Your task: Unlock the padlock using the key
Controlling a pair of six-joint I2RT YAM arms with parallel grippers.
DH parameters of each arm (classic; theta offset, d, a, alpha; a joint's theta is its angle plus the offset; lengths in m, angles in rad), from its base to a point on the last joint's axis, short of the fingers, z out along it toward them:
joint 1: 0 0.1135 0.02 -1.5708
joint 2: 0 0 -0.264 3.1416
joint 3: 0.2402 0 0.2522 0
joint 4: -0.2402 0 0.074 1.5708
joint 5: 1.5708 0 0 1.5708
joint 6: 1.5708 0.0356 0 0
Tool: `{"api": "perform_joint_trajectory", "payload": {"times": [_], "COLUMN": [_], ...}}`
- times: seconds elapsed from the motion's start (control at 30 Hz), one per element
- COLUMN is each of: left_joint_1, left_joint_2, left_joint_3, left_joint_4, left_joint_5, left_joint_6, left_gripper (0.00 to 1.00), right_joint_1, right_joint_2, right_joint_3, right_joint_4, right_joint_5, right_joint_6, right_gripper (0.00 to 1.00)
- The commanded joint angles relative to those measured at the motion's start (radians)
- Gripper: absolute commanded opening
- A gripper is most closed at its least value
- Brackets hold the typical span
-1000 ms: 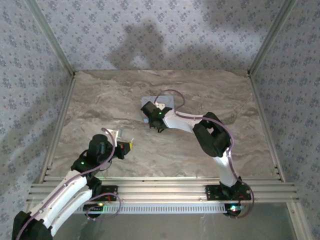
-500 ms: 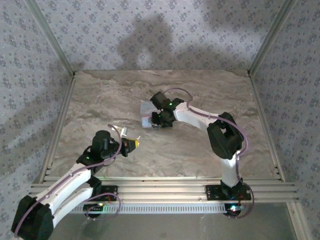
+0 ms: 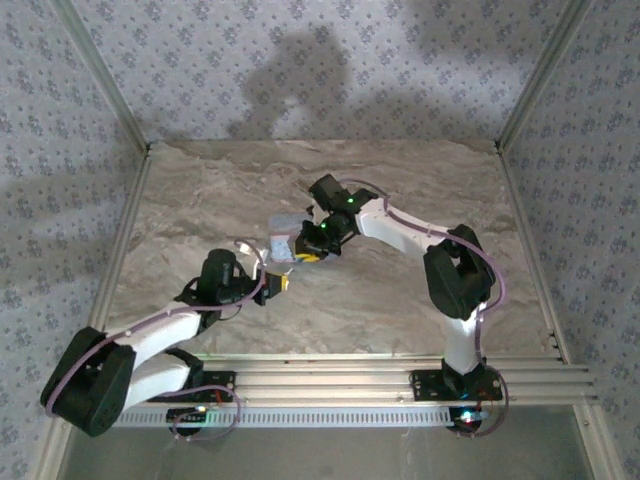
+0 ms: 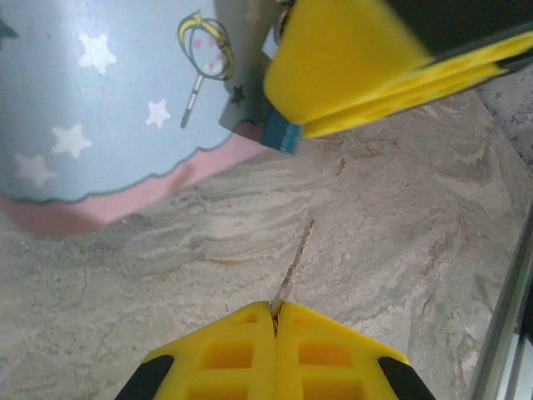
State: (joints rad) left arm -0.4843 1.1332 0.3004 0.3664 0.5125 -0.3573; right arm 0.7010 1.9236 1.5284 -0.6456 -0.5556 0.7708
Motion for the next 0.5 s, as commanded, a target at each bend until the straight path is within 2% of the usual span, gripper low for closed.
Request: {"api": "perform_joint_trajectory", "payload": {"times": [0.0,0.2,0.47], "left_joint_1": [-0.003,-0.004,-0.005], "left_joint_2": [0.023,0.052,0.091], "left_joint_3": [0.017,0.015,0.01], "left_joint_4": [0.114,0.149,0.232], "left_joint_5": [0.018,-0.008,-0.025], "left_joint_6": [0.046,0.093,0.094], "left_gripper": [0.0,0.0,0.0], "right_joint_1": [-0.016,-0.034,-0.044], "right_joint_2": [-0.057,-0.058,-0.056], "right_joint_3": [0.002,0.004,0.006], "right_joint_4": [0.041,0.066,0.067], "right_joint_5": [-0.136,-0.203,-0.206], "right_joint_6": [0.036,0.065,0.077], "right_gripper": [0.0,0.0,0.0]}}
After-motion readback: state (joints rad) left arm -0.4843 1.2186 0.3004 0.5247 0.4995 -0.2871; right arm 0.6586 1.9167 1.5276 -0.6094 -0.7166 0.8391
